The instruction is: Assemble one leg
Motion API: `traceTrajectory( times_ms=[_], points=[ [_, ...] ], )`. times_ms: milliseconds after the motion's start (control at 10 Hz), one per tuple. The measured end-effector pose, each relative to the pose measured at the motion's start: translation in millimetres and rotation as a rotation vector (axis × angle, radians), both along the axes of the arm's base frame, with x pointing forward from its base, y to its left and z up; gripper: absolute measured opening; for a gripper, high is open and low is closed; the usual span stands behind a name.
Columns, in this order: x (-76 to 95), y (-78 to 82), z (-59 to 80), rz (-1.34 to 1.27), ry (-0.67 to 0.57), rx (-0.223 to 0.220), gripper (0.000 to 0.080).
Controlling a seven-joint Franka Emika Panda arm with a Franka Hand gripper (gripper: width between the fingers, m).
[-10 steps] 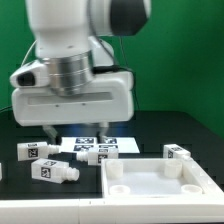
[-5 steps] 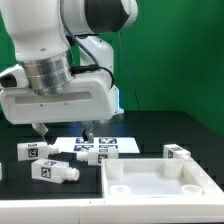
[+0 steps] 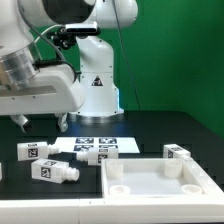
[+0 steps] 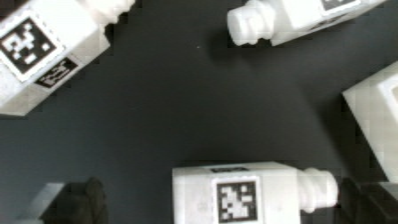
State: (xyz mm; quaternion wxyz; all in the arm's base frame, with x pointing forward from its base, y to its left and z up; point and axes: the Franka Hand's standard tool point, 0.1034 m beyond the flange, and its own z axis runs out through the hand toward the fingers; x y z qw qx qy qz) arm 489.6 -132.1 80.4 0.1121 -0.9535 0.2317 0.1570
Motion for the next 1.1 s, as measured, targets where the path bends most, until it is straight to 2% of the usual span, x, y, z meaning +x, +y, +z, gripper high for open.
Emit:
traceTrajectory(
  times_ms=[300,400,500,600,700,1000,1100],
  points=[
    [-1.3,0.6,-1.3,-0.137,0.044,-0.027,0.0649],
    [-10.6,-11.3,-3.5,-0.254,0.093,-0.024,0.0649],
    [-19.8,-31.3,-3.4,-0.386,0.145,-0.052,0.0649],
    [-24.9,-44.1,-6.5,-0.484,0.149,-0.066,0.0649],
    [-29.5,-45.3,-10.6,-0.508,0.135,-0.073,0.0649],
    [-32.3,-40.8,-13.9,-0.511,0.159,-0.045,0.0649],
    [-42.8,-40.8,-19.2,-0.561,0.181,-0.003,0.0649]
  ],
)
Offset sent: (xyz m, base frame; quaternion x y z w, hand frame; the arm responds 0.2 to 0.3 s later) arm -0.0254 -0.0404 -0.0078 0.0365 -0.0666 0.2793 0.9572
